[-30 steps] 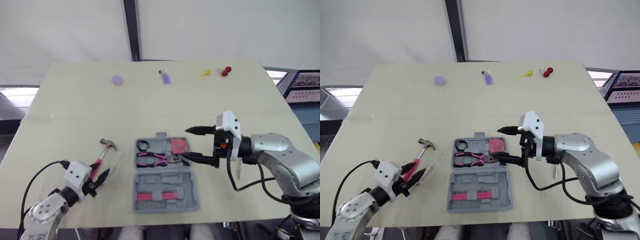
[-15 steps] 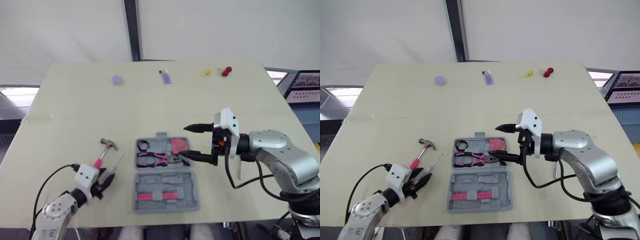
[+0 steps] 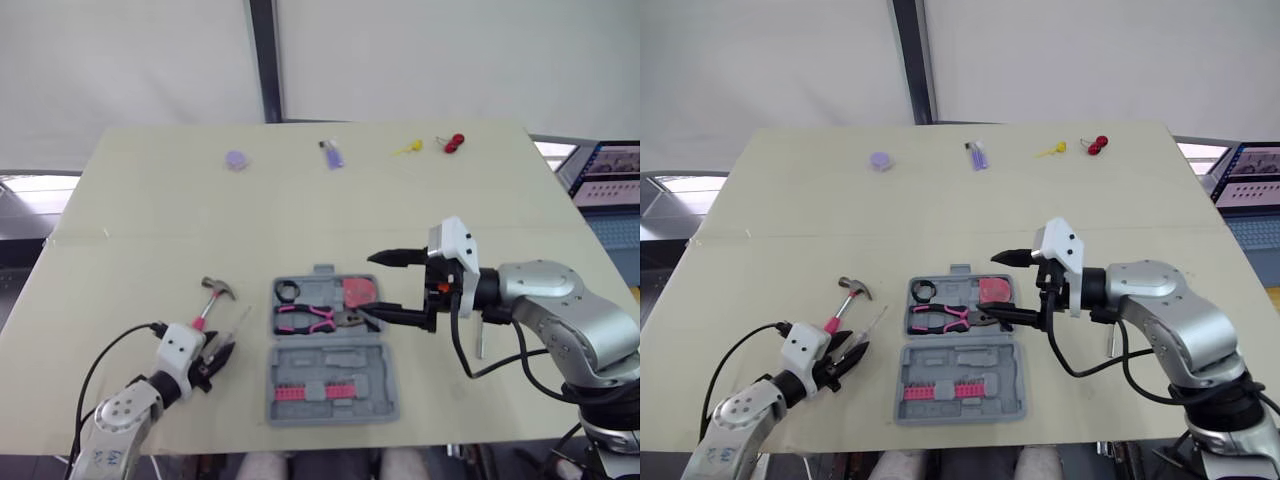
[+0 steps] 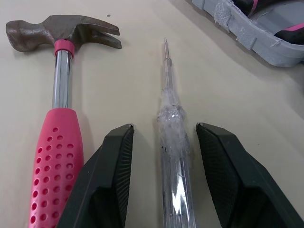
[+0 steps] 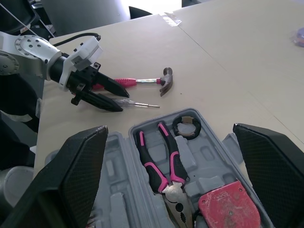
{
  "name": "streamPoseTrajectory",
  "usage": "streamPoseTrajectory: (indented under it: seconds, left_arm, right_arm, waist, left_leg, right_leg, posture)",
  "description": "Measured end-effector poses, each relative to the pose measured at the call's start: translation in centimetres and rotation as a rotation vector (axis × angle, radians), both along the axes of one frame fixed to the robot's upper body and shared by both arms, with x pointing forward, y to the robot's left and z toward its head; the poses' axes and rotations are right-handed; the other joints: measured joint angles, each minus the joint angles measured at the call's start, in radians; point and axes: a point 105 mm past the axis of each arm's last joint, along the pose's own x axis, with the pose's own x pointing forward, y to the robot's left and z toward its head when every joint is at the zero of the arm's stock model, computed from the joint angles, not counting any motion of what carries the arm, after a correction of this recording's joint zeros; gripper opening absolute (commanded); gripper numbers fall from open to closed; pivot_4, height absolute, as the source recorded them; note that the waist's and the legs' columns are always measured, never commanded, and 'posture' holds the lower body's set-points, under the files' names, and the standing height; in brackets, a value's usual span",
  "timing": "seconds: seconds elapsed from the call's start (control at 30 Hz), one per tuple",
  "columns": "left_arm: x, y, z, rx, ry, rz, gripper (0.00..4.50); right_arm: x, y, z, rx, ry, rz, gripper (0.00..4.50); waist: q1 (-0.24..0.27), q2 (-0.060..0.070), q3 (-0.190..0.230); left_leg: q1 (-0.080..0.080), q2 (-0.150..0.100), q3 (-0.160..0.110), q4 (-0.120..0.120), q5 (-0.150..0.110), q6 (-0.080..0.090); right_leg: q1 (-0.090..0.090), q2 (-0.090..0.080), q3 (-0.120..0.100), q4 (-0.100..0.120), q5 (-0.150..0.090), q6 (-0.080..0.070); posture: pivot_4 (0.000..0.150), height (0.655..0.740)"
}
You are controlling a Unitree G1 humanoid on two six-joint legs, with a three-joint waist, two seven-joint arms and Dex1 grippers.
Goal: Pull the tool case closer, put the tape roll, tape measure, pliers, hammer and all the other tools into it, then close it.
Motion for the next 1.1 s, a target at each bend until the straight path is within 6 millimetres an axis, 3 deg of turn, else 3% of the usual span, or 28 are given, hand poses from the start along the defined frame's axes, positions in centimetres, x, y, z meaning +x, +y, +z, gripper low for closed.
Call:
streamPoseTrajectory:
  seconds: [0.07,0.17,0.27,0.6,0.73,0.93,1.1]
  left_arm:
    - [0.0,0.0,0.0,0.0,0.0,0.0,2.29]
    - [0.1,0.1,0.0,0.002,-0.002,0.006,1.5]
    - [0.4,0.3,0.1,0.005,-0.012,0.017,0.07]
    - [0.2,0.2,-0.1,0.019,-0.017,-0.002,0.08]
    - [-0.3,-0.7,0.7,0.025,-0.011,-0.066,0.08]
    - [0.4,-0.6,6.8,0.107,-0.077,-0.209,0.08]
    - [1.6,-1.3,10.5,0.153,-0.057,-0.375,0.08]
  right_arm:
    - [0.0,0.0,0.0,-0.001,0.004,0.0,4.5]
    - [0.0,0.0,-0.1,-0.003,0.008,-0.001,4.5]
    - [-0.1,-0.1,0.0,-0.013,0.006,0.0,4.5]
    - [-0.9,-0.1,0.7,-0.035,-0.015,0.048,4.5]
    - [-1.1,0.0,1.0,-0.028,-0.016,0.064,4.5]
    - [-1.7,-0.2,1.4,-0.052,-0.025,0.106,4.5]
    - [-2.4,-1.0,0.2,-0.089,0.015,0.108,4.5]
  waist:
    - [0.0,0.0,0.0]
    - [0.0,0.0,0.0]
    - [0.0,0.0,0.0]
    - [0.0,0.0,0.0]
    - [-0.003,-0.001,0.001]
    - [0.0,-0.002,0.002]
    - [-0.002,-0.002,0.002]
  left_leg:
    - [0.0,0.0,0.0,0.0,0.0,0.0]
    - [0.0,0.0,0.0,0.0,0.0,0.0]
    - [0.0,0.0,0.0,0.0,0.0,0.0]
    - [0.0,0.0,0.0,0.0,0.0,0.0]
    - [0.0,0.0,0.0,0.0,0.0,0.0]
    - [-0.001,0.0,0.0,0.0,0.0,0.0]
    - [-0.001,0.0,0.0,-0.001,0.0,0.0]
  right_leg:
    - [0.0,0.0,0.0,0.0,0.0,0.0]
    - [0.0,0.0,0.0,0.0,0.0,0.0]
    - [0.0,0.0,0.0,0.0,0.0,0.0]
    - [0.0,0.0,0.0,0.0,0.0,0.0]
    - [-0.001,0.0,0.0,0.0,0.0,0.0]
    - [0.0,0.0,0.0,0.0,0.0,0.0]
    - [-0.001,0.0,0.0,-0.001,0.0,0.0]
  posture:
    - [0.15,0.74]
    - [0.15,0.74]
    - [0.15,0.74]
    - [0.15,0.74]
    - [0.15,0.74]
    - [0.15,0.74]
    - [0.15,0.74]
